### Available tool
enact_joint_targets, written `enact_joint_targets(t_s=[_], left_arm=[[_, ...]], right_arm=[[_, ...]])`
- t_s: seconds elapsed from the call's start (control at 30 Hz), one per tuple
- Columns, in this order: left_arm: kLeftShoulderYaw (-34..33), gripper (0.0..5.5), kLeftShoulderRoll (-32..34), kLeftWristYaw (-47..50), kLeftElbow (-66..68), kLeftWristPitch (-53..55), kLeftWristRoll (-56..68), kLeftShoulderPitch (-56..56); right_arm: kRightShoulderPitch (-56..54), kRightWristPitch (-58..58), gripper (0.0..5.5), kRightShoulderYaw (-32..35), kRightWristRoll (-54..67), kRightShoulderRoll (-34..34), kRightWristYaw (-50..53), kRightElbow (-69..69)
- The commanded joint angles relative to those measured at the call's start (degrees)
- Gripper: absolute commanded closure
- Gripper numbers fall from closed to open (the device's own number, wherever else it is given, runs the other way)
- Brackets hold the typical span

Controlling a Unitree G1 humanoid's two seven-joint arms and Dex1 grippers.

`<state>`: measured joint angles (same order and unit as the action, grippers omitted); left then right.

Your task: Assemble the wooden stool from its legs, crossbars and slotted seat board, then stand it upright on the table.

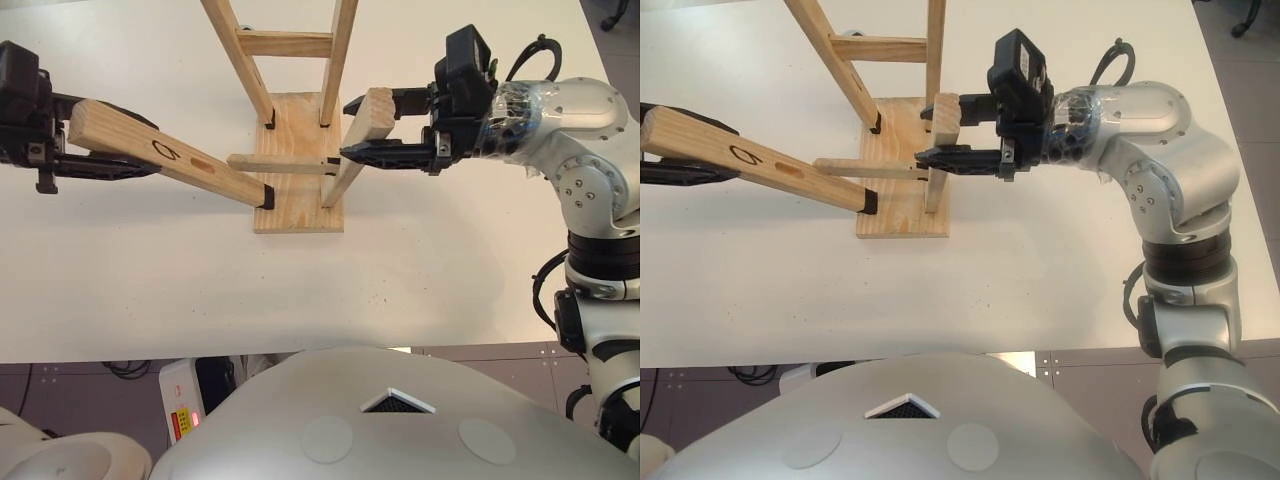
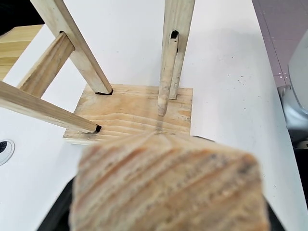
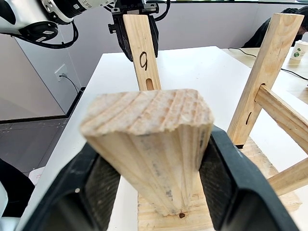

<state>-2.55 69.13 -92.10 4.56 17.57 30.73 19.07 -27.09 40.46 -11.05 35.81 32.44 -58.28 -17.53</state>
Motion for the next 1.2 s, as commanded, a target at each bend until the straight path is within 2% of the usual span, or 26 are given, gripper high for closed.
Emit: enact_joint_targets(t_s=[0.03, 0.23, 0.73, 0.9, 1.07, 1.2], left_arm=[[2.45, 3.49, 0.55, 0.00, -2.71, 2.99, -1.70, 2.89], [4.99, 3.49, -1.99, 1.76, -9.67, 7.77, -1.60, 5.33], [7.29, 3.49, -6.88, 4.65, -15.87, 12.68, -1.25, 6.84], [10.49, 3.49, -10.65, 7.85, -20.03, 16.64, -1.36, 7.98], [15.95, 3.49, -15.67, 11.99, -23.12, 18.00, -3.74, 2.38], [17.25, 3.49, -17.21, 13.93, -22.74, 17.25, -4.98, -1.22]], right_arm=[[3.43, 3.04, 3.34, -3.39, -1.55, 0.98, 0.46, 0.98], [3.91, 3.25, 3.34, -4.13, -1.06, 0.55, 0.83, 0.05], [4.26, 3.43, 3.34, -5.41, -0.89, 0.00, 0.98, -0.74], [5.11, 3.96, 3.34, -7.09, -0.75, -0.93, 1.62, -2.23], [5.92, 4.82, 3.34, -10.16, -1.76, -1.79, 2.89, -2.96], [6.12, 4.45, 3.34, -13.28, -4.85, -2.11, 4.01, -2.45]])
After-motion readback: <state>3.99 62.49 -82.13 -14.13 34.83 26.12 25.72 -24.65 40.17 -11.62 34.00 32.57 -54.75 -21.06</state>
